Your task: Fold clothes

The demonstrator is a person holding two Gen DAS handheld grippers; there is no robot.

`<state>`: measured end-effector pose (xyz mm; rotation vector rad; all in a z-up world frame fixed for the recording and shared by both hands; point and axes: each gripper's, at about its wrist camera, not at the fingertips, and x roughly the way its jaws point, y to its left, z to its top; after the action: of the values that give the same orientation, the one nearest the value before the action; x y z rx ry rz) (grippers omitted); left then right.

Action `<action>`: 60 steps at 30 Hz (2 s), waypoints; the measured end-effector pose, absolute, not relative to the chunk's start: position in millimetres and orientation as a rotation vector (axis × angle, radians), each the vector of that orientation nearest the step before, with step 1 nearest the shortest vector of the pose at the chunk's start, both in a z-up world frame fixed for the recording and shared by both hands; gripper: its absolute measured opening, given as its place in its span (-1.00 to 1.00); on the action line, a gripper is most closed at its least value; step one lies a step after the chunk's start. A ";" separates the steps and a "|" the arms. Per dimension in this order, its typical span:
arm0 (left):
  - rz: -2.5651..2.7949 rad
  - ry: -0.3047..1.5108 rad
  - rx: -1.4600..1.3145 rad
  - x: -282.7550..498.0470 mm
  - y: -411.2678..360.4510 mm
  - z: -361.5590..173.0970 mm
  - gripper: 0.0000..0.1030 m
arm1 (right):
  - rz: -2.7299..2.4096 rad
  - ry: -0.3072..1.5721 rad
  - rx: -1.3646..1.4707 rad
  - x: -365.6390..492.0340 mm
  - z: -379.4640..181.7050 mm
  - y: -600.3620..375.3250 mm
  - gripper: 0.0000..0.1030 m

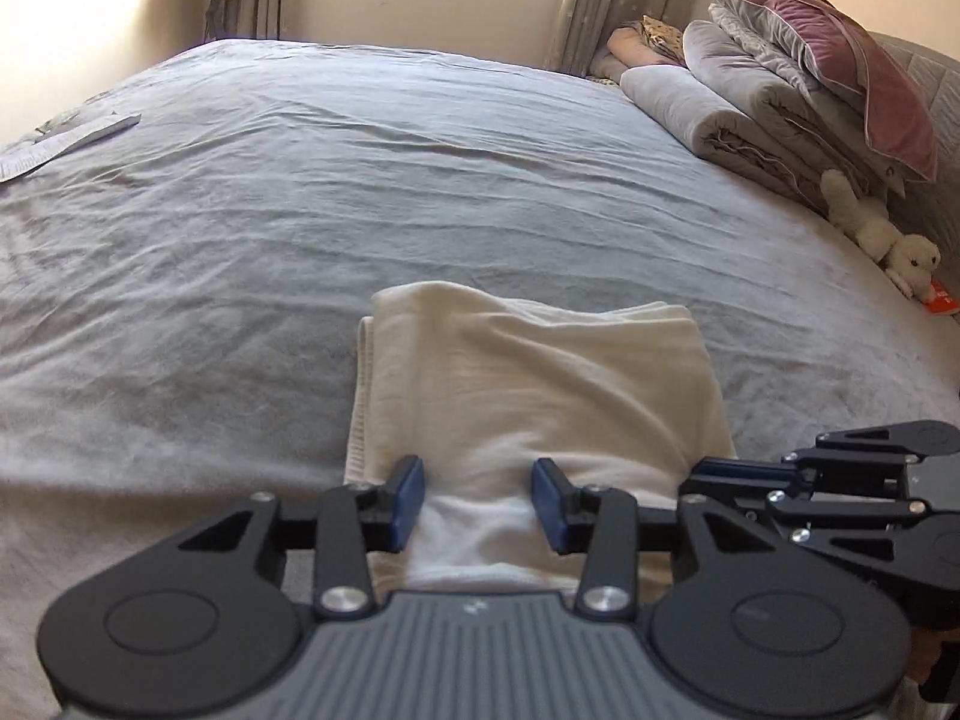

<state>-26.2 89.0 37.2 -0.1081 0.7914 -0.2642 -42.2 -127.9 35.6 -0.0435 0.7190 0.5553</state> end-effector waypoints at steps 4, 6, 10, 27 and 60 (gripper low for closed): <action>-0.198 0.794 -0.165 -23.4 109.5 42.4 -0.18 | 0.542 0.774 0.053 -39.8 45.3 -145.5 -0.74; -0.172 0.833 -0.215 -19.3 121.8 35.9 -0.18 | 0.540 0.788 0.072 -41.3 47.1 -151.5 -0.63; -0.174 0.861 -0.256 -17.0 127.9 31.2 -0.18 | 0.547 0.801 0.074 -48.2 49.7 -151.0 -0.57; -0.230 0.889 -0.330 -9.9 128.2 27.3 0.09 | 0.467 0.870 0.295 -35.4 47.3 -181.6 0.15; -0.286 0.796 -0.347 -21.3 104.4 44.7 -0.61 | 0.445 0.691 0.171 -42.8 66.7 -167.6 -0.68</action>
<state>-21.3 104.4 44.7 -0.3474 0.7957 -0.2863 -42.8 -167.6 66.7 0.1708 0.6905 0.4446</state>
